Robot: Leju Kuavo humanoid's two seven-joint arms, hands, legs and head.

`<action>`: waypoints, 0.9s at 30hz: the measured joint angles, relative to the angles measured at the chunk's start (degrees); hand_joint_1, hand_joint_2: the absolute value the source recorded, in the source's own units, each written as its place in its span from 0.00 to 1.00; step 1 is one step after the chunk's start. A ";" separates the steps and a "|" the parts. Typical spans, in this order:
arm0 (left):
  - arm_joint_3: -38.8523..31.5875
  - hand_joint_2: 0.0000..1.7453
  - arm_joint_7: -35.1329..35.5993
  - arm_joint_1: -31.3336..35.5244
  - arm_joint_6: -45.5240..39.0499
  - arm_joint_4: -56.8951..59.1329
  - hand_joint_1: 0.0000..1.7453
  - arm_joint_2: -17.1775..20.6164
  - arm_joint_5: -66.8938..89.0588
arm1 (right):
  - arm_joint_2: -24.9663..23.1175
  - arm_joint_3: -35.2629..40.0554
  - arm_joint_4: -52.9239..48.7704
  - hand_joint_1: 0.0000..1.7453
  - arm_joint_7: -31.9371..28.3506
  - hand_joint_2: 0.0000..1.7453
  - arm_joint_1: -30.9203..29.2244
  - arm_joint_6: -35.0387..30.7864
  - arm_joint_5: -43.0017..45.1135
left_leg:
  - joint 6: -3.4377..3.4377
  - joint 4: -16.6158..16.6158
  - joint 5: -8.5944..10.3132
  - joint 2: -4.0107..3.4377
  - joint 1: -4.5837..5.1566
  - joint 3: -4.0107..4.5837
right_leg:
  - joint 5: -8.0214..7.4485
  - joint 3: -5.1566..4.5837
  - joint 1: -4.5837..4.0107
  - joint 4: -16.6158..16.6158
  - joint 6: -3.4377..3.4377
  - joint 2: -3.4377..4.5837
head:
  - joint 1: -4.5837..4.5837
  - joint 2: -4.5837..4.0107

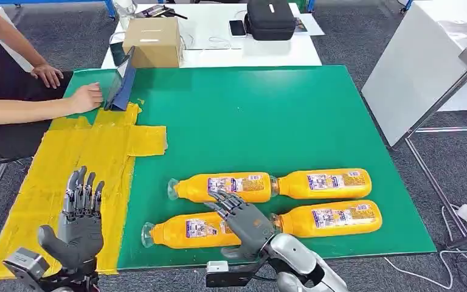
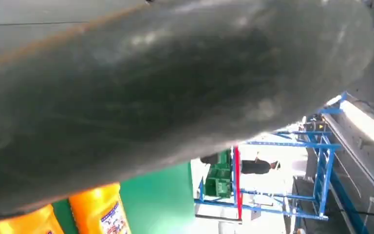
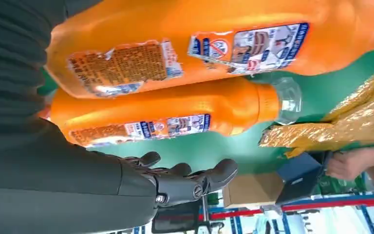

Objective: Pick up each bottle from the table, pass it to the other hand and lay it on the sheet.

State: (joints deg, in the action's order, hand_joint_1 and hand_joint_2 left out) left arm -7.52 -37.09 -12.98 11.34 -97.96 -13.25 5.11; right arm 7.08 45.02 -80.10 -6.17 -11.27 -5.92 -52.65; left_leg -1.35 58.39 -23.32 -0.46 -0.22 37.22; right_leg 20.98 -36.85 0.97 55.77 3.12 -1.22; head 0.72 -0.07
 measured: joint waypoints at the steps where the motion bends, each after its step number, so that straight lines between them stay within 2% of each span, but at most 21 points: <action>1: -0.07 0.00 0.02 -0.06 0.13 -0.18 0.00 -0.13 0.00 | 0.20 0.07 -0.11 0.00 0.49 1.00 -0.02 0.04 -0.33 | 0.00 0.00 0.00 0.00 0.00 0.00 | 0.00 0.00 -0.01 0.00 0.00 0.00 | 0.00 0.00; 6: -0.55 0.00 0.02 -0.08 1.51 -0.35 0.00 -0.46 0.26 | 0.76 0.29 0.91 0.00 1.88 1.00 -1.19 2.64 0.32 | 0.00 0.00 0.01 0.00 -0.01 0.00 | -0.01 0.01 0.00 0.01 0.00 0.01 | 0.02 0.00; 9: -0.70 0.00 0.09 0.11 1.95 -0.33 0.00 -0.48 0.17 | 0.77 0.50 3.74 0.00 1.12 1.00 -3.20 6.01 4.22 | -0.03 0.00 0.04 0.00 0.00 -0.01 | -0.02 0.01 0.00 0.01 0.00 0.00 | 0.00 0.00; 19: -0.88 0.00 0.39 1.31 2.01 -0.06 0.00 -0.46 -1.11 | -0.57 2.69 12.71 0.00 -1.07 1.00 -8.95 10.90 10.66 | -0.03 0.00 0.04 -0.01 0.00 -0.02 | -0.02 0.02 0.00 0.01 0.01 0.00 | 0.00 0.00; 21: -0.88 0.00 0.46 1.52 1.97 0.15 0.00 -0.46 -1.40 | -1.05 3.39 14.67 0.99 -1.29 1.00 -10.09 11.37 11.32 | -0.03 0.00 0.04 0.00 -0.01 -0.03 | -0.02 0.02 -0.01 0.01 0.01 0.00 | 0.00 0.00; 23: -0.85 0.00 0.65 1.70 1.95 0.42 0.00 -0.44 -1.53 | -1.46 4.30 16.44 0.97 -1.93 1.00 -11.42 12.96 12.66 | -0.02 0.00 0.04 -0.03 -0.01 -0.06 | -0.04 0.02 -0.01 0.01 0.01 0.02 | -0.02 0.00; 27: -0.29 0.00 1.09 2.51 1.25 0.98 0.00 -0.22 -2.66 | -1.51 7.68 19.28 0.99 -3.45 1.00 -14.70 17.40 17.88 | -0.02 0.00 0.03 -0.06 0.00 -0.18 | -0.05 0.06 0.00 0.00 0.00 0.04 | 0.02 0.00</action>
State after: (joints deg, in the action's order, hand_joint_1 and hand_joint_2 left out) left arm -7.80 -36.00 -10.46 12.59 -96.98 -13.46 2.45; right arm 5.57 52.70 -60.83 -9.62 -25.97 11.48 -34.77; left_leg -1.37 58.39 -23.29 -0.52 -0.22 37.05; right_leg 20.94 -36.79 0.96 55.77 3.12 -1.18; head 0.74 -0.07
